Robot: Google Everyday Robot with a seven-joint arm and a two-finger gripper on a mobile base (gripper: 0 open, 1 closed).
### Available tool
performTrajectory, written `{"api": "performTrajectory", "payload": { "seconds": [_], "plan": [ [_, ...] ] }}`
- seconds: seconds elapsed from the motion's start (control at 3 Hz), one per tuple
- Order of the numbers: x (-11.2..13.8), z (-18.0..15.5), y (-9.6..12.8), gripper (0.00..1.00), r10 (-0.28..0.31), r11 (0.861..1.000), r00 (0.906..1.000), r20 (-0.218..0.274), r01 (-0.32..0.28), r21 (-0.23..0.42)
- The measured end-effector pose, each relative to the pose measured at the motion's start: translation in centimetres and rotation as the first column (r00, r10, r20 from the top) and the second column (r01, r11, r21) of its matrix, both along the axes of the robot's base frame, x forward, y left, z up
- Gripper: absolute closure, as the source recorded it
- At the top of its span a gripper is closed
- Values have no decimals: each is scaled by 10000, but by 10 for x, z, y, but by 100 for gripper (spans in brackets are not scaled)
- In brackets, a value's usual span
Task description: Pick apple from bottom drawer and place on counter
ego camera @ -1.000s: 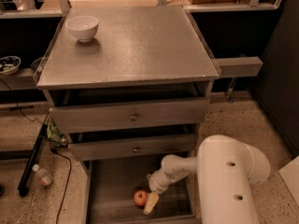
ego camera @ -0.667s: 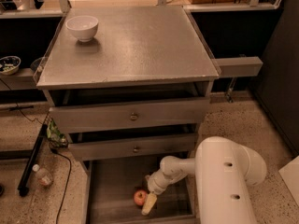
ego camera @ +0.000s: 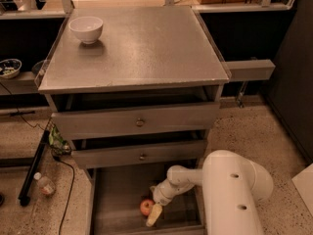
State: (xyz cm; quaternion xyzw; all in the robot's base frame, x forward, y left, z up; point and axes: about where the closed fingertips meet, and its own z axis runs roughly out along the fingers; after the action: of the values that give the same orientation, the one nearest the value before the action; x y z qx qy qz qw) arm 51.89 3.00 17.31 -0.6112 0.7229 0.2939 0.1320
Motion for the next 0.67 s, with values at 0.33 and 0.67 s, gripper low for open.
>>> {"api": "performTrajectory", "payload": {
  "seconds": [0.33, 0.67],
  "plan": [
    [-3, -20, 14, 0, -94, 9975, 9995, -309, 115, 703],
    [-6, -27, 19, 0, 15, 9973, 9989, -458, 19, 739]
  ]
}}
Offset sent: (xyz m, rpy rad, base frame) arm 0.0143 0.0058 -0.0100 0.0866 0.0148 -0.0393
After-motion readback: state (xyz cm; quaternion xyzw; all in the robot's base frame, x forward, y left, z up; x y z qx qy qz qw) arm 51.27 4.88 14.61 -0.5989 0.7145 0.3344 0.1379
